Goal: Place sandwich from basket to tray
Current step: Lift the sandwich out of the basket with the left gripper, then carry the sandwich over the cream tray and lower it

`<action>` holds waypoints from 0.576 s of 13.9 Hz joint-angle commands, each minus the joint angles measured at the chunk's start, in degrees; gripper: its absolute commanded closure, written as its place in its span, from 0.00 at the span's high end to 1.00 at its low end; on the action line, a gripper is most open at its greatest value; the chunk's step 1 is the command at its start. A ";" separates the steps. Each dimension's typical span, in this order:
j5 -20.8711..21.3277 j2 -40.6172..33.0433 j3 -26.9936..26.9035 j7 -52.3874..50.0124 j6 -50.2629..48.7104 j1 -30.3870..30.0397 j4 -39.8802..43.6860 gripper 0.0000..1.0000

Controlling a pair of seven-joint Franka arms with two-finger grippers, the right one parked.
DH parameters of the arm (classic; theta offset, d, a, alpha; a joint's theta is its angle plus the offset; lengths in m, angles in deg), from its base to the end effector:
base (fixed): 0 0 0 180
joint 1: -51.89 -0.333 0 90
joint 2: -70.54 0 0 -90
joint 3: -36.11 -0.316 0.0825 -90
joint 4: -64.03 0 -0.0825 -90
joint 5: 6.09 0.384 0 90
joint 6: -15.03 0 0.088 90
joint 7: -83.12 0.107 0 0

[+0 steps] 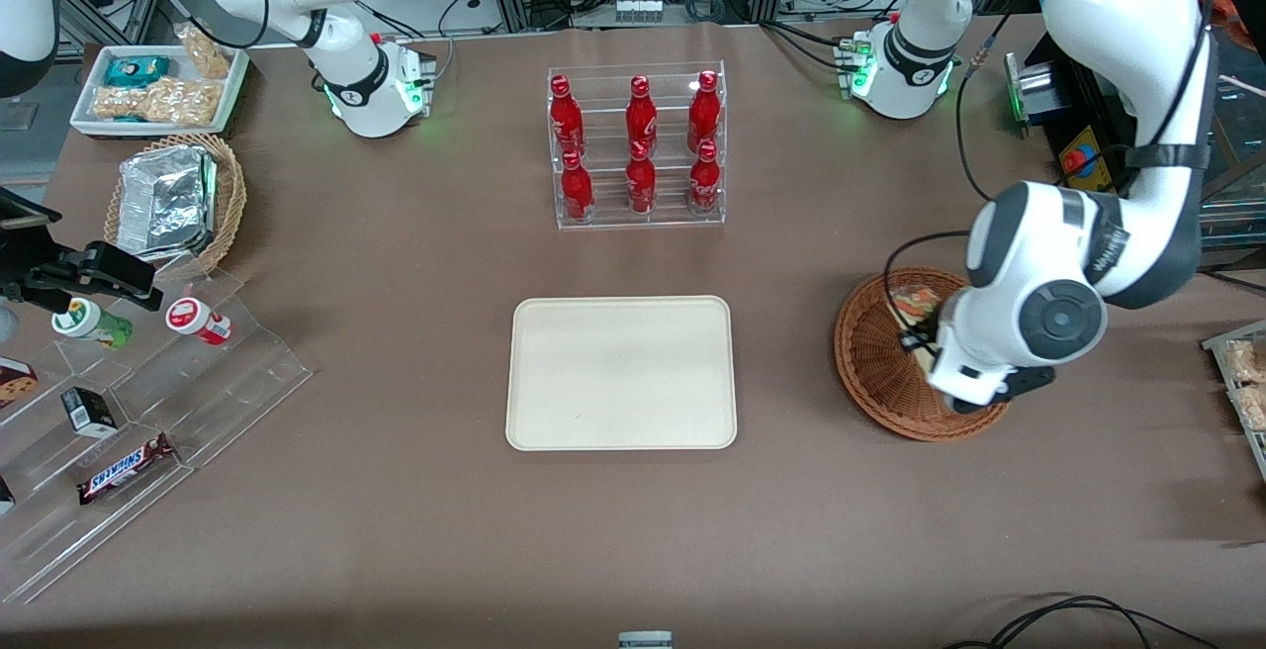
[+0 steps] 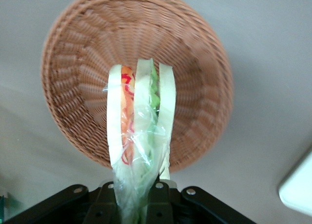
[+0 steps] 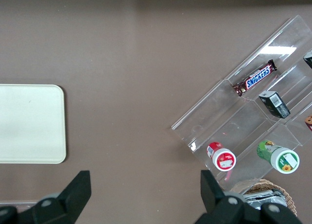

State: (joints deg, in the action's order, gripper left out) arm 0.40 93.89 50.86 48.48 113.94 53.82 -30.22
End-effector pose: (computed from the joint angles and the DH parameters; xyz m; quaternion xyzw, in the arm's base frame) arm 0.6092 -0.1552 0.3630 -0.9780 -0.1391 0.1388 0.0693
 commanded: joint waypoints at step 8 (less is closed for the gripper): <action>3.26 14.15 13.82 -3.50 4.80 13.17 14.23 0.14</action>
State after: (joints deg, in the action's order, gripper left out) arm 1.61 100.63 64.75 46.34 119.63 63.30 -24.99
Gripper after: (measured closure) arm 0.846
